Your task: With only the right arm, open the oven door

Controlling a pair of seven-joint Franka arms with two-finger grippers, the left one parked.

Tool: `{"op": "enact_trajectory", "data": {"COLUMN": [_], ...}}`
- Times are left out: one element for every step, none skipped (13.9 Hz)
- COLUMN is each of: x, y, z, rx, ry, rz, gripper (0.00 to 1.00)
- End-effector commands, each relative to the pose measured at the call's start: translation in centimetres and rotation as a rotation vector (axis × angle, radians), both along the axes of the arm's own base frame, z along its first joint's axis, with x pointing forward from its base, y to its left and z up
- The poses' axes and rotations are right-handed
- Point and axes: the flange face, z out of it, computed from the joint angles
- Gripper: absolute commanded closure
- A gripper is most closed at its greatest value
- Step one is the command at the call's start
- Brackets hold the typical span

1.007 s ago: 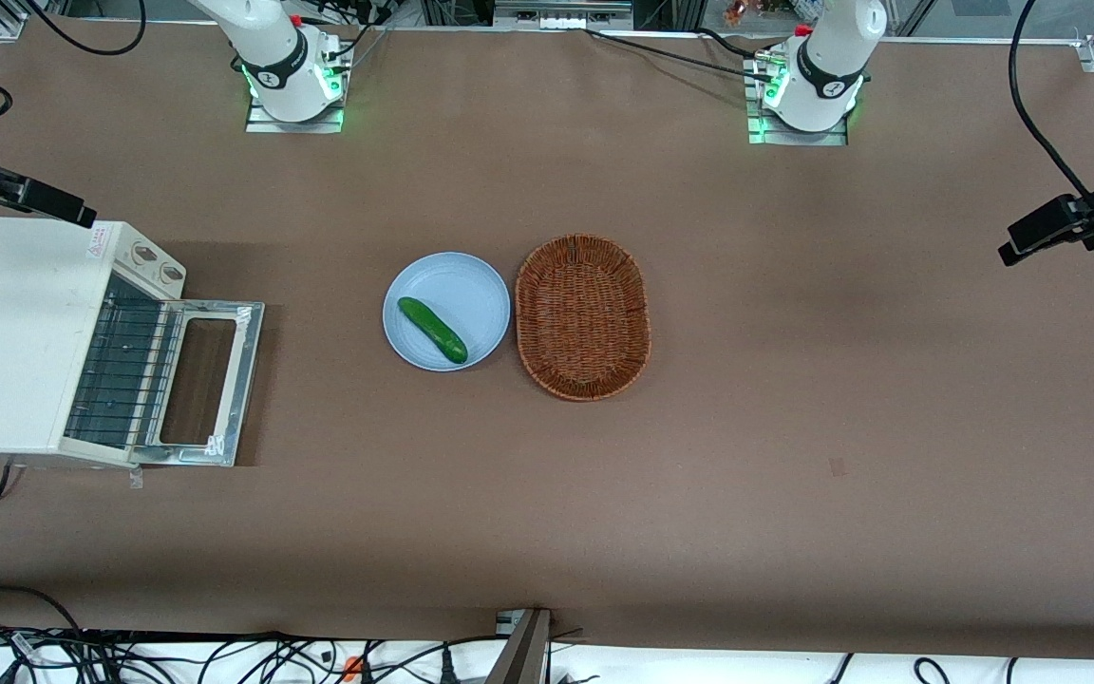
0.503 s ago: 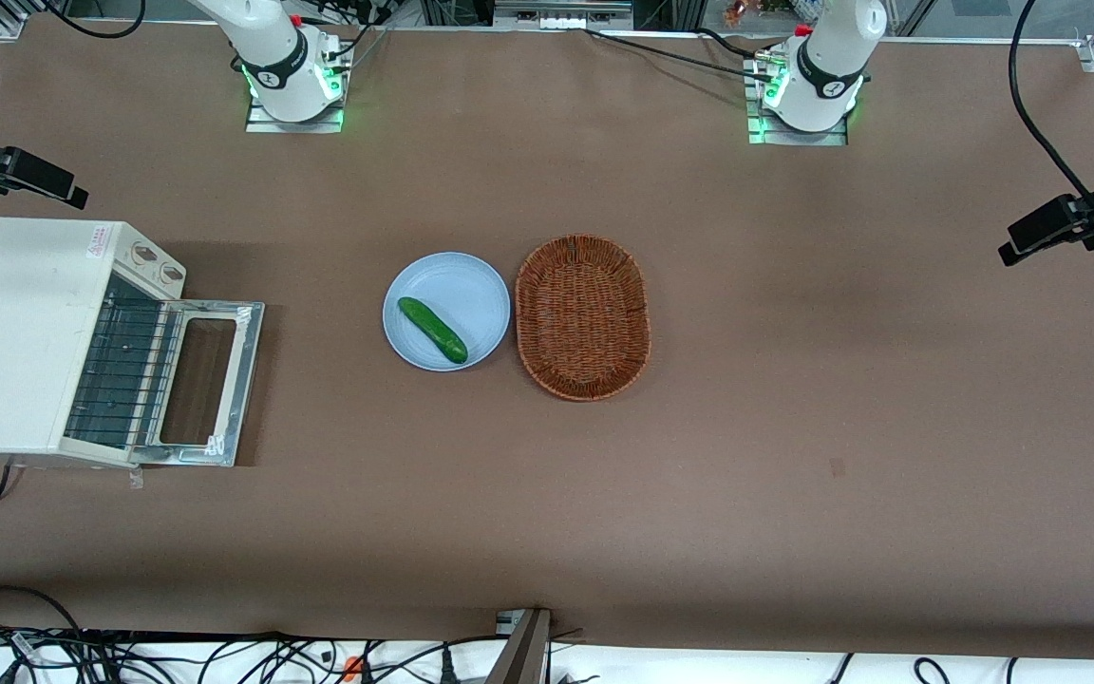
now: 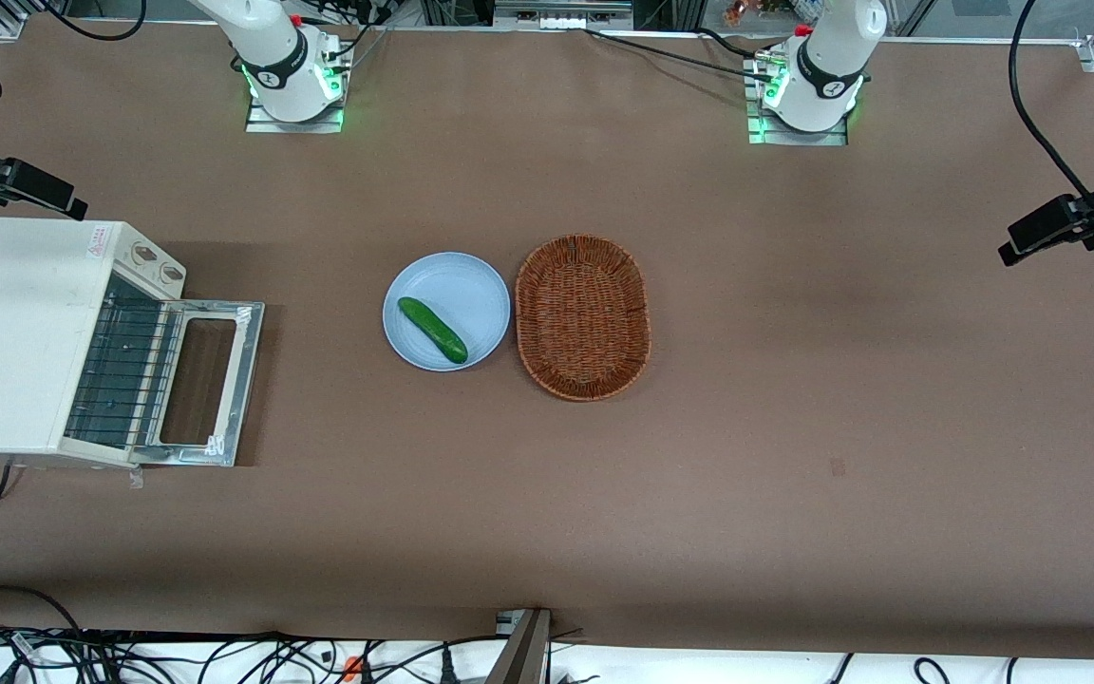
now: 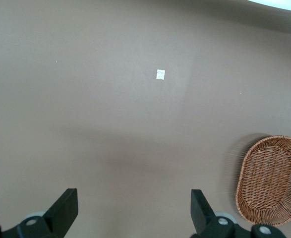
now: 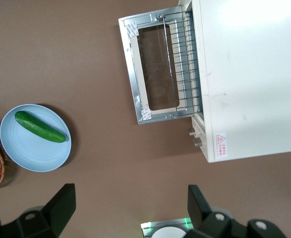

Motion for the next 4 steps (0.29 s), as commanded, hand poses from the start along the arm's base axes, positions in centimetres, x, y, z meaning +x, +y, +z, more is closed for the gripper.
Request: {"op": "enact_trajectory", "data": {"x": [0.64,0.63,0.59,0.50], "y": [0.12,0.02,0.11,0.04], "z": [0.57,0.57,0.64,0.81], "rx": [0.001,-0.001,-0.007,-0.019], "ry": [-0.028,-0.028,-0.029,-0.031], "rz": [0.008,0.008,0.012,0.009], "gripper": [0.00,0.00,0.00,0.00]}}
